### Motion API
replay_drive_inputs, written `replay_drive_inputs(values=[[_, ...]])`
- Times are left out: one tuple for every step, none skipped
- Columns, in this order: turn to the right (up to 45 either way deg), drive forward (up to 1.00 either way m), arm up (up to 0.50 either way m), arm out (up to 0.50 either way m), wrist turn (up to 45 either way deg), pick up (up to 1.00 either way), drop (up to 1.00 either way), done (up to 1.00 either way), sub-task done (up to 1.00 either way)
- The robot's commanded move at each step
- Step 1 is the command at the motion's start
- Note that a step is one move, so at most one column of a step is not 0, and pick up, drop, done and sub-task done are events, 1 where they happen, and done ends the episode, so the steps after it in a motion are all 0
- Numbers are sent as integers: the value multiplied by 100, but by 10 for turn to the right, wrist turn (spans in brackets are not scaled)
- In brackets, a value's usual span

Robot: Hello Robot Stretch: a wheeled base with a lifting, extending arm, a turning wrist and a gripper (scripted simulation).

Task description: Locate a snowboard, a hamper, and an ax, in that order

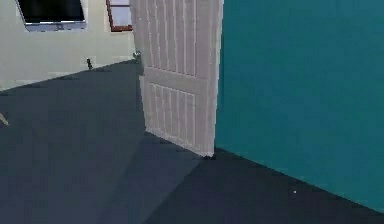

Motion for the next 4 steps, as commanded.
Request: replay_drive_inputs(values=[[240,0,0,0,0,0,0,0,0],[0,5,0,0,0,0,0,0,0],[-450,0,0,0,0,0,0,0,0],[-60,0,0,0,0,0,0,0,0]])
